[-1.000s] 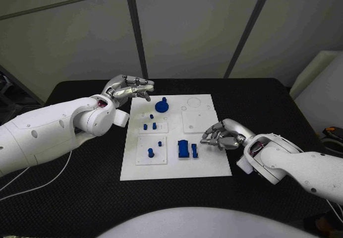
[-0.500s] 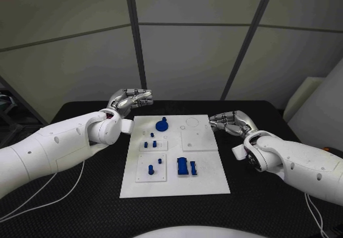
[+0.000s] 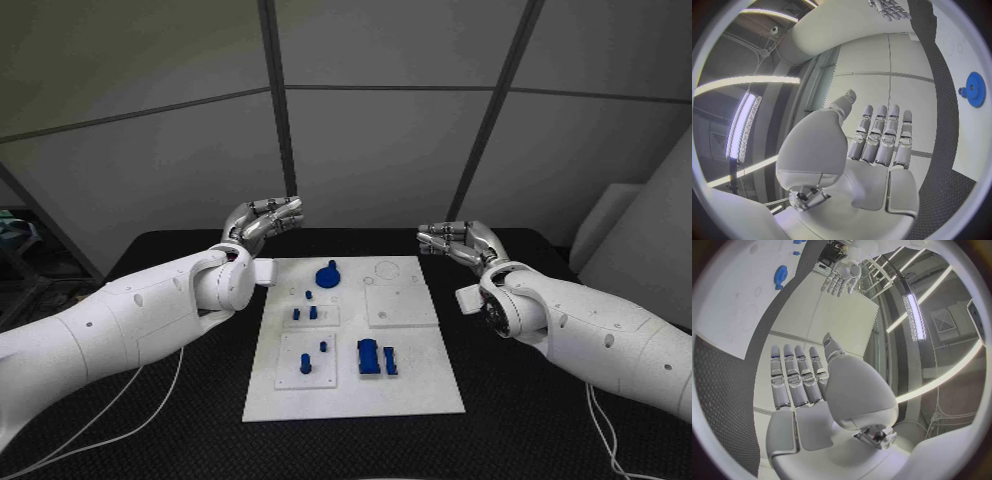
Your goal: Assemble the parts on the task board
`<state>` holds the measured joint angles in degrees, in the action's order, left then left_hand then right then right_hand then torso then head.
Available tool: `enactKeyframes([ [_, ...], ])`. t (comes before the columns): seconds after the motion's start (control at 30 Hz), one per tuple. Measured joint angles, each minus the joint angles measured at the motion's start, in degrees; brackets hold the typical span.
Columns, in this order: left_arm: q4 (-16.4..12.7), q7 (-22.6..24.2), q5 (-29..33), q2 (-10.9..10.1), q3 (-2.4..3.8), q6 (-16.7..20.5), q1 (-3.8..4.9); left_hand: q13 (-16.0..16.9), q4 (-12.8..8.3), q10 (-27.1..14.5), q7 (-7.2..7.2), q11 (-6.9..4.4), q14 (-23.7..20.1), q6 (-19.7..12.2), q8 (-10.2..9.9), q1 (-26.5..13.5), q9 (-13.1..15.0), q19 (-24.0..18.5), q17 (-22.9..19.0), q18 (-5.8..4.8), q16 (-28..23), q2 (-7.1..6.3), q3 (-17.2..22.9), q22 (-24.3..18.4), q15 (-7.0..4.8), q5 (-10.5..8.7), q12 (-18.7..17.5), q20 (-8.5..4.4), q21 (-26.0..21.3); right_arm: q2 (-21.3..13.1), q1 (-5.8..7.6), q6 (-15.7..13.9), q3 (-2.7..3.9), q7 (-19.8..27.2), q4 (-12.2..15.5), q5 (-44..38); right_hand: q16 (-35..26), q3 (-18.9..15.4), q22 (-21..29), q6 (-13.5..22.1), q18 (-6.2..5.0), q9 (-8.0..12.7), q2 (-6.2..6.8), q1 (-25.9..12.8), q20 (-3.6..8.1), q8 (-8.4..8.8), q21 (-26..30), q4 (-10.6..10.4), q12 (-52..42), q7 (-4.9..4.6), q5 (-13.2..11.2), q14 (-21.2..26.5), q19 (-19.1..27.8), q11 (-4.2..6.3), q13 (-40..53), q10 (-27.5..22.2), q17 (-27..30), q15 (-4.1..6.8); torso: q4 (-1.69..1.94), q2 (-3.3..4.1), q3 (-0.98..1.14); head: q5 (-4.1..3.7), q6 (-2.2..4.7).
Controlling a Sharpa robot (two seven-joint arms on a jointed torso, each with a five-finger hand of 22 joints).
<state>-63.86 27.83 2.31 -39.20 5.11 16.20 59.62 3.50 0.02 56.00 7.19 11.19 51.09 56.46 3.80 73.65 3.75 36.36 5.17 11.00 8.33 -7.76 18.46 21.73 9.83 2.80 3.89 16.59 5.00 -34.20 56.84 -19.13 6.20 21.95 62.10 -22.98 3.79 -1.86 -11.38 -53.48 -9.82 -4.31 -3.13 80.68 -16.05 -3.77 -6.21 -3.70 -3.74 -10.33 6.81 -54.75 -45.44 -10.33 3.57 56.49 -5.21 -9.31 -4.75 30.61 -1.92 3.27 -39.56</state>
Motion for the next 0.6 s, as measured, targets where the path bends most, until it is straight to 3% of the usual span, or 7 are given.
enactKeyframes([
  [0.07, 0.0, 0.4, 0.2, 0.3, 0.0, 0.5, -0.09, 0.0, 0.1, -0.3, 0.16, -0.18, -0.1, -0.3, 0.0, -0.1, 0.0, 0.2, -0.4, 0.0, -0.6, 0.09, -0.5, -0.5, 0.04, 0.0, 0.0, -0.01, -0.2, 0.0, 0.17, 0.4, -0.02, 0.1, -0.2, 0.3, 0.0, 0.1, 0.3, 0.1, 0.0, 0.2, 0.12, -0.2, -0.14, 0.0, 0.1, 0.1, 0.0, 0.1, 0.0, 0.0, -0.1, -0.19, 0.0, -0.2, 0.4, -0.02, 0.08, -0.05, 0.06, -0.01, 0.26],
  [0.23, -0.6, 0.2, 0.2, 0.0, -0.25, 0.7, -0.15, -1.7, 0.1, -9.7, -1.05, -1.91, -8.6, -9.8, -2.0, -12.3, -1.9, -5.6, -2.8, -0.09, -2.0, 1.71, -3.6, -4.1, -1.47, -1.41, -2.0, -2.79, -2.7, -0.4, 0.09, 0.2, -0.29, 0.0, 0.6, 0.4, -2.0, 1.0, 2.1, 8.9, 0.11, 2.2, 1.53, -13.5, 2.32, 1.92, 2.5, 2.0, 1.9, 1.68, -1.1, 9.0, 7.0, 1.52, -1.7, -9.5, 2.8, 1.34, 0.23, -0.05, 0.12, -0.21, 0.49],
  [0.27, -1.1, 0.2, 0.2, -0.1, -0.34, 0.9, -0.15, -2.0, 0.1, -11.5, -1.29, -2.29, -10.3, -11.6, -2.2, -14.7, -2.1, -6.8, -3.2, -3.7, -2.2, 1.95, -4.2, -4.8, -1.79, -1.65, -2.4, -3.32, -3.0, -0.6, 0.09, 0.0, -0.41, 0.0, 1.1, 0.5, -2.2, 1.1, 2.5, 10.7, 1.01, 2.6, 1.76, -16.2, 2.91, 2.25, 3.0, 2.2, 2.2, 2.03, -1.4, 10.8, 8.6, 1.88, -2.0, -11.4, 3.1, 1.67, 0.34, -0.05, 0.16, -0.34, 0.68],
  [0.3, -1.6, 0.2, 0.2, -0.2, -0.44, 1.1, -0.15, -2.2, 0.0, -13.4, -1.54, -2.67, -12.0, -13.5, -2.5, -17.2, -2.4, -8.0, -3.5, -4.04, -2.4, 2.2, -4.8, -5.5, -2.12, -1.73, -2.6, -3.87, -3.3, -0.9, 0.12, -0.2, -0.56, 0.0, 1.6, 0.7, -2.5, 1.3, 2.8, 12.4, 1.39, 2.8, 1.96, -18.8, 3.43, 2.48, 3.5, 2.4, 2.5, 2.37, -2.0, 12.6, 10.1, 2.23, -2.3, -13.2, 3.5, 1.97, 0.48, -0.04, 0.21, -0.49, 0.93],
  [0.37, -3.5, 0.1, 0.2, -0.6, -0.82, 1.8, -0.13, -2.5, 0.0, -16.7, -2.47, -3.35, -15.1, -16.9, -2.7, -21.6, -2.8, -10.3, -4.0, -4.04, -3.1, 3.31, -5.9, -6.8, -2.74, -1.98, -2.8, -4.86, -3.8, -1.6, 0.35, -0.9, -1.03, 0.0, 3.4, 1.3, -2.7, 1.5, 3.5, 15.7, 1.41, 3.3, 2.29, -23.7, 4.42, 2.67, 4.3, 2.6, 2.7, 3.02, -3.2, 16.0, 12.9, 2.87, -2.7, -16.7, 4.0, 2.57, 0.98, 0.04, 0.42, -0.99, 1.66],
  [0.43, -5.4, 0.1, 0.1, -1.0, -1.26, 2.9, -0.08, -2.8, 0.0, -20.0, -3.73, -3.99, -18.0, -20.1, -3.1, -25.8, -3.1, -12.4, -4.3, -4.04, -4.3, 4.54, -6.9, -8.0, -3.32, -2.17, -3.0, -5.82, -4.0, -2.4, 0.65, -1.8, -1.49, 0.2, 5.5, 2.1, -3.0, 1.6, 4.1, 18.6, 2.29, 3.5, 2.52, -28.2, 5.32, 2.98, 4.8, 2.9, 3.0, 3.59, -4.2, 19.0, 15.4, 3.47, -2.9, -19.8, 4.3, 3.08, 1.59, 0.12, 0.67, -1.53, 2.53],
  [0.6, -12.6, 0.2, 0.0, -2.8, -2.72, 7.8, 0.08, -3.2, 0.0, -26.8, -5.69, -5.37, -24.3, -27.0, -3.3, -34.9, -3.5, -16.9, -4.8, -4.05, -6.6, 6.36, -9.1, -10.6, -5.03, -2.4, -3.3, -7.86, -4.5, -5.2, 1.57, -6.2, -3.28, 1.3, 13.4, 6.0, -3.3, 1.7, 5.4, 24.9, 3.18, 4.0, 2.84, -37.5, 7.23, 3.33, 5.5, 3.2, 3.1, 4.77, -5.6, 25.3, 20.8, 4.68, -3.3, -26.3, 4.8, 4.79, 3.4, 0.38, 1.37, -2.79, 4.5],
])
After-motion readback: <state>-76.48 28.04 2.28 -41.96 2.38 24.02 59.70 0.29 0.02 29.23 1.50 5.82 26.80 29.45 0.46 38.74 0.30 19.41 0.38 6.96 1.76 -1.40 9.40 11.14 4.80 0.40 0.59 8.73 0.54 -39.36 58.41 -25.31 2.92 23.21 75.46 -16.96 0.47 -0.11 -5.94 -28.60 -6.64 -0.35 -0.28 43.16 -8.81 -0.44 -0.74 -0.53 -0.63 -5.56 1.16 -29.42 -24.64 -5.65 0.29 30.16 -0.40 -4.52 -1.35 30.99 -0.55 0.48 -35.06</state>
